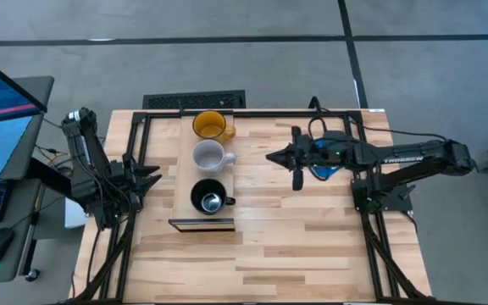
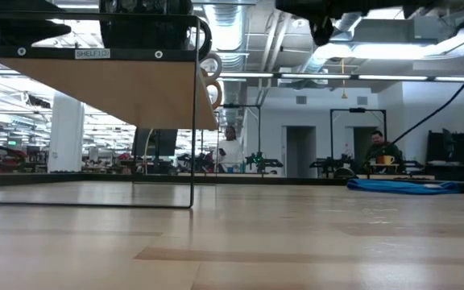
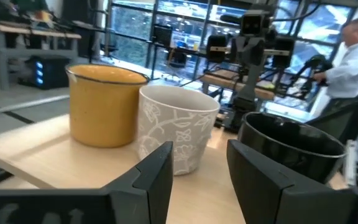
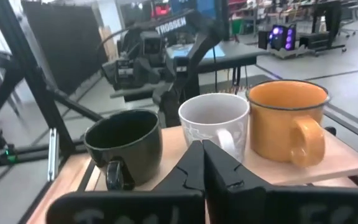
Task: Stack small to large cups/mugs on shelf
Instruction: Return to Home Position
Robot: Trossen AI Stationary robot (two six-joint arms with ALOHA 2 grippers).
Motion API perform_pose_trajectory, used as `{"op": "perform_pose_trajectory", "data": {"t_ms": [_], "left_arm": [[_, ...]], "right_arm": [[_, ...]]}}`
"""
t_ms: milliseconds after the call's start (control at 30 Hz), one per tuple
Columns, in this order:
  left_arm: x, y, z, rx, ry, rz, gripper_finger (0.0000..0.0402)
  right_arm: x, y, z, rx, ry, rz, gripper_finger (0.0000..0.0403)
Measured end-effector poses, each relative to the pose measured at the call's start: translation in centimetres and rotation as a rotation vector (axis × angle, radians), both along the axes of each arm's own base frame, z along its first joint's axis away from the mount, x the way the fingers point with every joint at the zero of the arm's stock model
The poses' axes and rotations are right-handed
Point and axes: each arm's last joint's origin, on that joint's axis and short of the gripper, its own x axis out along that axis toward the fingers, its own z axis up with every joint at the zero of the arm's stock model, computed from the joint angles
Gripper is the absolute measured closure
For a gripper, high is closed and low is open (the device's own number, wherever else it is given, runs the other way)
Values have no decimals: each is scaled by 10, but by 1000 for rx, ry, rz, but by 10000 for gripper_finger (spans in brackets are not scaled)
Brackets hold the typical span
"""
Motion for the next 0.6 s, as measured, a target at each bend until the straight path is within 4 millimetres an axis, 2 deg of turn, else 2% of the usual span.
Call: {"op": "perform_pose_trajectory", "data": {"t_ms": [200, 400, 600], "left_arm": [[-5, 5, -2, -32, -11, -57, 260], [-5, 3, -2, -40, -14, -64, 260], [-4, 0, -2, 46, 21, -61, 260]], "right_arm": [[-8, -5, -11, 29, -45, -20, 380], [-8, -9, -8, 26, -74, -37, 388], [-8, -9, -7, 26, -78, -36, 382]]}}
